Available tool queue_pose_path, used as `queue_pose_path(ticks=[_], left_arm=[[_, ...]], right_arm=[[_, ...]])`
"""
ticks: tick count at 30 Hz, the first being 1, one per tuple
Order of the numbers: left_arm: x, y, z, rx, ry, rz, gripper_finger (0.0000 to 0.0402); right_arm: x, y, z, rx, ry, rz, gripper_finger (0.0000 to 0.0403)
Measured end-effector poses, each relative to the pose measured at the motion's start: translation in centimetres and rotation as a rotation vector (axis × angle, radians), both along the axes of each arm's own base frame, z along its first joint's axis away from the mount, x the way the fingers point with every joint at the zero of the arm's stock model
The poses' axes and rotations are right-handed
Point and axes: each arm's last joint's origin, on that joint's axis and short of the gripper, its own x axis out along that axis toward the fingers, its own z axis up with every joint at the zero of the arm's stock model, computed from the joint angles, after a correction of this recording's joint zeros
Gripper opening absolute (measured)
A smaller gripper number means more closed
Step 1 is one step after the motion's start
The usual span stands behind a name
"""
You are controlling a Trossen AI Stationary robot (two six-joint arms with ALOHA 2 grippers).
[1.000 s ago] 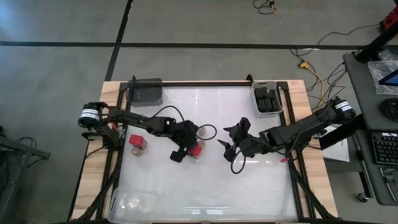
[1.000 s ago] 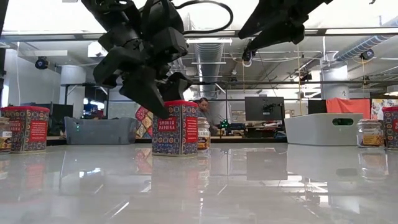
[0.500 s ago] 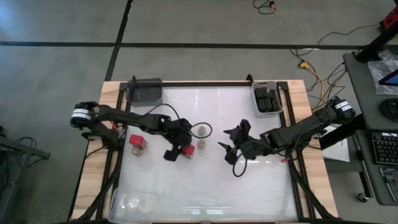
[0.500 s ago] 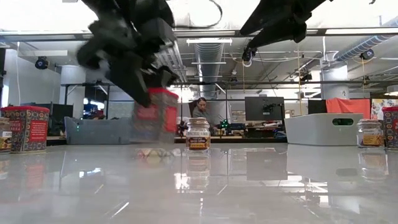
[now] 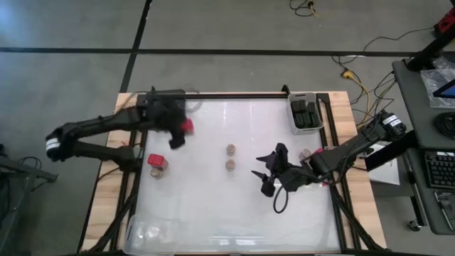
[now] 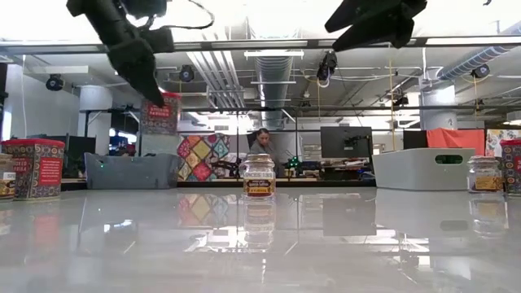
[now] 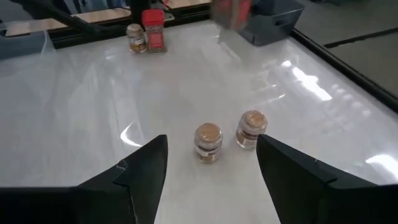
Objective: Sort spices by type
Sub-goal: Put the red seasoning can into the black bin
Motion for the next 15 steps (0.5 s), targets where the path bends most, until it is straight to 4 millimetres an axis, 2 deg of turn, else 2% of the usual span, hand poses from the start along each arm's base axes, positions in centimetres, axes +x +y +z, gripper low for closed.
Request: queue_pose_path(ticks=[7,15], left_arm=[[-4.0,4.4,1.2,0.041,-0.085,0.477,0.0205],[-6.7,9.2,-0.2,-0.048,-0.116,0.924,0.0205]], right_arm=[[-0.5,0.9,0.0,-0.046,0.000,0.020,0.0244],[-1.2,2.3,-0.1,-0.082,0.007,0.086,0.0251]])
